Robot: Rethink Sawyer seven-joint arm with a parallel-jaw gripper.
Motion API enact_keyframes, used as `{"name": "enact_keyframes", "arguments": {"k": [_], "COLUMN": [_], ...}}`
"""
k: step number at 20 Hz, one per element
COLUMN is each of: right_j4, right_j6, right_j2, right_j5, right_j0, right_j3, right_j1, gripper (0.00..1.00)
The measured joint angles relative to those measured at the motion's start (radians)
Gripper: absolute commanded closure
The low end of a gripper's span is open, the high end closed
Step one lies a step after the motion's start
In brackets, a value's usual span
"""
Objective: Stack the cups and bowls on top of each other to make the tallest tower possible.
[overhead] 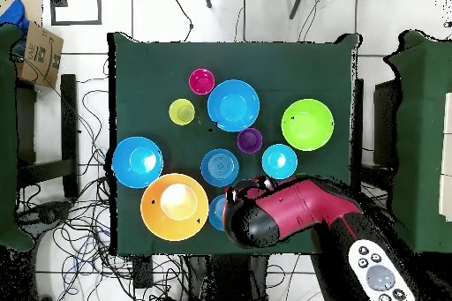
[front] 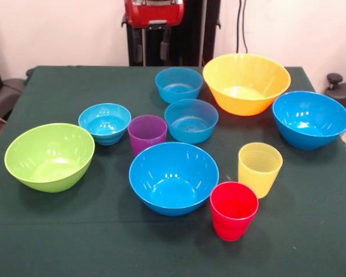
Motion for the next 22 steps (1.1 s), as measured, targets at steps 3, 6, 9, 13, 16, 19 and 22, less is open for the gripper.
{"name": "enact_keyframes", "arguments": {"k": [3,6,9,13,16,19,22], "right_j4": [0.005,0.011,0.018,0.036,0.048,0.058,0.065], "right_j6": [0.008,0.021,0.028,0.036,0.036,0.036,0.036], "right_j2": [-0.022,-0.058,-0.080,-0.120,-0.142,-0.164,-0.172], "right_j5": [-0.055,-0.141,-0.190,-0.237,-0.249,-0.249,-0.249], "right_j0": [0.001,0.004,0.007,0.022,0.038,0.056,0.061], "right_j3": [0.000,0.000,0.000,0.000,0.000,0.000,0.000], "right_j1": [-0.010,-0.028,-0.037,-0.047,-0.047,-0.047,-0.048], "gripper": [0.00,0.00,0.00,0.00,0.00,0.00,0.00]}}
